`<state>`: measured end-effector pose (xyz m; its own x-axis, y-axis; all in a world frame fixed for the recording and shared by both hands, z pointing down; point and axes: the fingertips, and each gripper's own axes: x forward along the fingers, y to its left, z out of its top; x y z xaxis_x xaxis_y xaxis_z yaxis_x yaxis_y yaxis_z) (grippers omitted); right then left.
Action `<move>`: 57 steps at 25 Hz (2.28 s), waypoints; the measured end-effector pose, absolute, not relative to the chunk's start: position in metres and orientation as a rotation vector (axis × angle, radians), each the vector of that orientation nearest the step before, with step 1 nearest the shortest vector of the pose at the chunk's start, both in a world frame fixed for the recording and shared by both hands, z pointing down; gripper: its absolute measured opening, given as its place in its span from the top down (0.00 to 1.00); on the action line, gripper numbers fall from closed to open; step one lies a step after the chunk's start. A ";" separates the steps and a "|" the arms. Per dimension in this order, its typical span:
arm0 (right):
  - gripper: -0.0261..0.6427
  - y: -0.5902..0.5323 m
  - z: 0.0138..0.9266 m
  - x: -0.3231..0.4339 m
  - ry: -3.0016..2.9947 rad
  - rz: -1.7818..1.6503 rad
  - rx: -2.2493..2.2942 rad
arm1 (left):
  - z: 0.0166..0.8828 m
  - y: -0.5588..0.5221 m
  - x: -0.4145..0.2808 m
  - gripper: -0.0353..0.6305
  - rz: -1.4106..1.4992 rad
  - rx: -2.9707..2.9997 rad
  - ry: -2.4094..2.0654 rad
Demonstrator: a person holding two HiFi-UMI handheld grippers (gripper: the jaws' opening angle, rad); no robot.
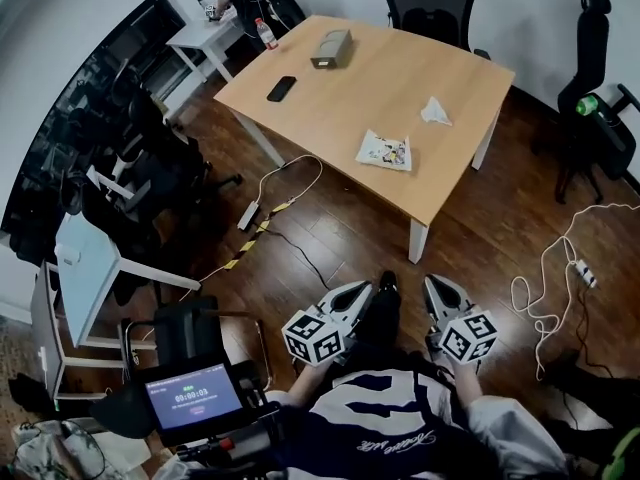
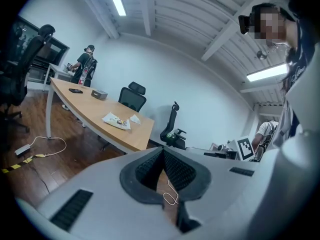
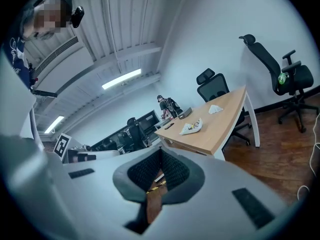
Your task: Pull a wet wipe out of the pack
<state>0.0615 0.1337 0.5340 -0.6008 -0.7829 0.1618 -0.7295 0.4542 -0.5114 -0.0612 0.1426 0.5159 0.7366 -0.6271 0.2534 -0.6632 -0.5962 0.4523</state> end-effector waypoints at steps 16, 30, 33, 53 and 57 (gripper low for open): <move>0.98 -0.065 0.537 0.078 2.571 -0.877 -1.507 | 0.531 -0.095 -0.044 0.94 0.069 2.398 -0.852; 0.97 -0.146 0.535 0.095 2.656 -0.870 -1.589 | 0.570 -0.198 -0.043 0.94 0.139 2.313 -0.883; 0.97 -0.161 0.531 0.096 2.691 -0.872 -1.540 | 0.578 -0.209 -0.044 0.94 0.180 2.285 -0.926; 0.91 -0.252 0.568 0.055 3.449 -0.686 -0.665 | 0.644 -0.273 -0.037 0.94 0.321 1.893 -1.330; 0.90 -0.264 0.575 0.036 3.617 -0.471 -0.520 | 0.640 -0.280 -0.036 0.94 0.285 1.881 -1.354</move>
